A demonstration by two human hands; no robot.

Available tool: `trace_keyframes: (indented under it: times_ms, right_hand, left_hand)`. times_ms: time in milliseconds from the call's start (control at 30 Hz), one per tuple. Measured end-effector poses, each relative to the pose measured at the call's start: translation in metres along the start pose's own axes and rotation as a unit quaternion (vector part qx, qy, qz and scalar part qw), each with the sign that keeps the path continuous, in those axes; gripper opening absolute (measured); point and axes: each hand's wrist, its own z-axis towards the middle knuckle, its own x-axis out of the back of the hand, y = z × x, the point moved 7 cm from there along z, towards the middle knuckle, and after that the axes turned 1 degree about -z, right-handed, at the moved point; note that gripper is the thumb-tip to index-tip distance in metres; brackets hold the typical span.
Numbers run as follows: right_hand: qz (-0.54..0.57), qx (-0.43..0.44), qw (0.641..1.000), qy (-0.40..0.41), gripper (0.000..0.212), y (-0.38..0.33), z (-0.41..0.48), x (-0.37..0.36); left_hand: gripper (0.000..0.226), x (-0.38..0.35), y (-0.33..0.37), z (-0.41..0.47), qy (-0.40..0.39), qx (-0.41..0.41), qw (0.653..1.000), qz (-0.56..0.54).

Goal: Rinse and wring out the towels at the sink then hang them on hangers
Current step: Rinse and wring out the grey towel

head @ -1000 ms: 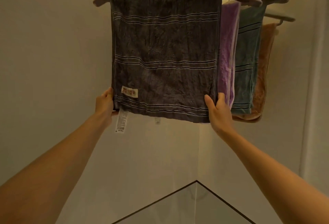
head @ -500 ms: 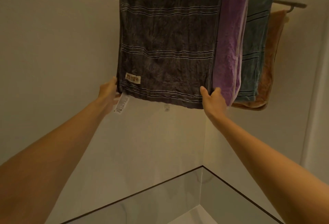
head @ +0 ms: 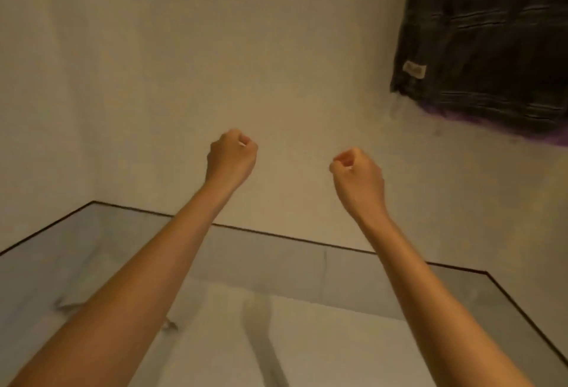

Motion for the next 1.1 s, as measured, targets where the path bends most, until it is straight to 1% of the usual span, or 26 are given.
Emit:
trace_keyframes:
  times_ms: [100, 200, 267, 333, 400, 433, 467, 500, 533, 600, 667, 733, 800, 867, 900, 967, 1000, 1033, 1100]
  right_hand:
    - [0.034, 0.025, 0.993, -0.111, 0.022, -0.023, -0.055, -0.062]
    - [0.101, 0.026, 0.975, -0.195, 0.021, -0.054, -0.136, -0.127]
    - [0.143, 0.04, 0.945, -0.29, 0.021, -0.092, -0.202, -0.177]
    - [0.175, 0.062, 0.911, -0.368, 0.02, -0.135, -0.259, -0.21]
    - [0.2, 0.077, 0.884, -0.415, 0.021, -0.17, -0.296, -0.227]
    - [0.211, 0.109, 0.86, -0.453, 0.021, -0.2, -0.333, -0.239]
    - [0.223, 0.119, 0.835, -0.488, 0.022, -0.224, -0.364, -0.251]
    - [0.22, 0.122, 0.829, -0.499, 0.022, -0.226, -0.368, -0.252]
    - [0.226, 0.155, 0.793, -0.545, 0.022, -0.263, -0.42, -0.264]
    - [0.227, 0.184, 0.764, -0.576, 0.022, -0.3, -0.466, -0.273]
    - [0.235, 0.224, 0.711, -0.623, 0.023, -0.359, -0.537, -0.281]
    - [0.248, 0.271, 0.663, -0.653, 0.024, -0.417, -0.603, -0.279]
    - [0.255, 0.313, 0.622, -0.671, 0.024, -0.468, -0.669, -0.274]
    - [0.254, 0.336, 0.596, -0.684, 0.022, -0.506, -0.718, -0.271]
    - [0.264, 0.353, 0.571, -0.692, 0.021, -0.542, -0.762, -0.264]
    - [0.281, 0.353, 0.551, -0.702, 0.018, -0.574, -0.794, -0.257]
    - [0.297, 0.365, 0.52, -0.713, 0.018, -0.613, -0.837, -0.248]
    - [0.3, 0.369, 0.509, -0.718, 0.018, -0.625, -0.847, -0.241]
    - [0.309, 0.385, 0.466, -0.734, 0.014, -0.677, -0.907, -0.232]
  left_hand:
    - [0.017, 0.065, -0.067, -0.063, 0.05, 0.079, 0.995, 0.044]
    - [0.021, 0.152, -0.132, -0.144, 0.117, 0.184, 0.973, 0.07]
    - [0.015, 0.222, -0.162, -0.205, 0.178, 0.244, 0.949, 0.09]
    - [0.014, 0.28, -0.177, -0.251, 0.242, 0.283, 0.92, 0.123]
    - [0.013, 0.316, -0.177, -0.28, 0.28, 0.284, 0.905, 0.147]
    - [0.012, 0.349, -0.182, -0.309, 0.311, 0.302, 0.886, 0.164]
    - [0.011, 0.375, -0.181, -0.333, 0.333, 0.307, 0.872, 0.186]
    - [0.012, 0.376, -0.182, -0.333, 0.324, 0.31, 0.872, 0.198]
    - [0.014, 0.42, -0.184, -0.377, 0.369, 0.334, 0.84, 0.215]
    - [0.019, 0.463, -0.187, -0.414, 0.401, 0.352, 0.815, 0.225]
    - [0.025, 0.524, -0.18, -0.471, 0.454, 0.381, 0.765, 0.253]
    - [0.027, 0.584, -0.172, -0.522, 0.493, 0.394, 0.719, 0.291]
    - [0.029, 0.639, -0.167, -0.574, 0.522, 0.412, 0.674, 0.32]
    - [0.028, 0.68, -0.167, -0.619, 0.553, 0.431, 0.639, 0.318]
    - [0.026, 0.715, -0.16, -0.655, 0.58, 0.436, 0.613, 0.313]
    - [0.02, 0.744, -0.157, -0.685, 0.604, 0.433, 0.601, 0.292]
    - [0.017, 0.774, -0.145, -0.716, 0.636, 0.424, 0.578, 0.284]
    - [0.016, 0.784, -0.142, -0.727, 0.654, 0.408, 0.574, 0.276]
    - [0.016, 0.826, -0.137, -0.772, 0.7, 0.395, 0.535, 0.262]
